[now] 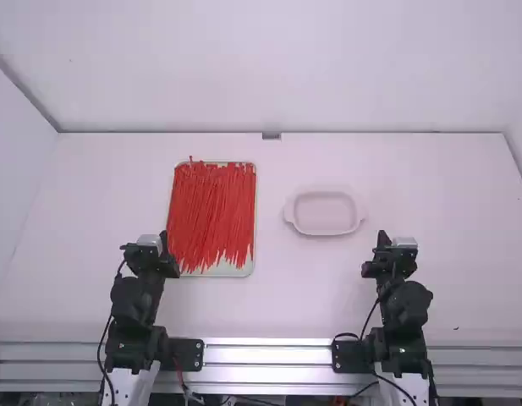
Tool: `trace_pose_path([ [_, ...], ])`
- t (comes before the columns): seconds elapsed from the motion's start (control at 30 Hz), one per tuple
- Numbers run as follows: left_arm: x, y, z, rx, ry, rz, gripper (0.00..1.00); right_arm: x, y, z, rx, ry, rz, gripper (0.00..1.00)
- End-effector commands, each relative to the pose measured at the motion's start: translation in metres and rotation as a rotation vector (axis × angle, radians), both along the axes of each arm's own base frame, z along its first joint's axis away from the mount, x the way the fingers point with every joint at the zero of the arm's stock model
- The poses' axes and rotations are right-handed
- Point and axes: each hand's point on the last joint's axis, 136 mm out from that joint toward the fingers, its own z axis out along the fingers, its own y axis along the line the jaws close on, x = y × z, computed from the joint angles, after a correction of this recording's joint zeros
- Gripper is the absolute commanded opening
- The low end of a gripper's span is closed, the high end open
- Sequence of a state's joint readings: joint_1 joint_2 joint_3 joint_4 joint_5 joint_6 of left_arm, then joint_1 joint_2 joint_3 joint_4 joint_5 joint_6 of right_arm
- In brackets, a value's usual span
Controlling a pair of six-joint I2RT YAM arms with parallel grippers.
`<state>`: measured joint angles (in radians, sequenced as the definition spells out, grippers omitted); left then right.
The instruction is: Fasten the cable tie
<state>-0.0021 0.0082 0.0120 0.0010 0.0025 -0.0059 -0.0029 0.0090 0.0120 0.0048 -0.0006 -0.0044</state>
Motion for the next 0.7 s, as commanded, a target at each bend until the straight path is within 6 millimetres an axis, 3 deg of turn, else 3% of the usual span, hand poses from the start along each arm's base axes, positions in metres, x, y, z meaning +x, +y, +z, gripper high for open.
trace_pose_path([
  [0.0, 0.0, 0.0, 0.0, 0.0, 0.0, 0.001, 0.0, 0.0, 0.0, 0.0, 0.0, 0.0, 0.0, 0.0],
  [0.33, 0.0, -0.001, 0.011, 0.001, 0.005, -0.007, 0.05, 0.0, 0.005, 0.011, 0.005, 0.004, 0.023, 0.05],
  [0.67, 0.002, -0.009, 0.029, -0.003, 0.104, -0.051, 0.17, 0.004, 0.019, 0.03, 0.005, 0.101, 0.082, 0.17],
])
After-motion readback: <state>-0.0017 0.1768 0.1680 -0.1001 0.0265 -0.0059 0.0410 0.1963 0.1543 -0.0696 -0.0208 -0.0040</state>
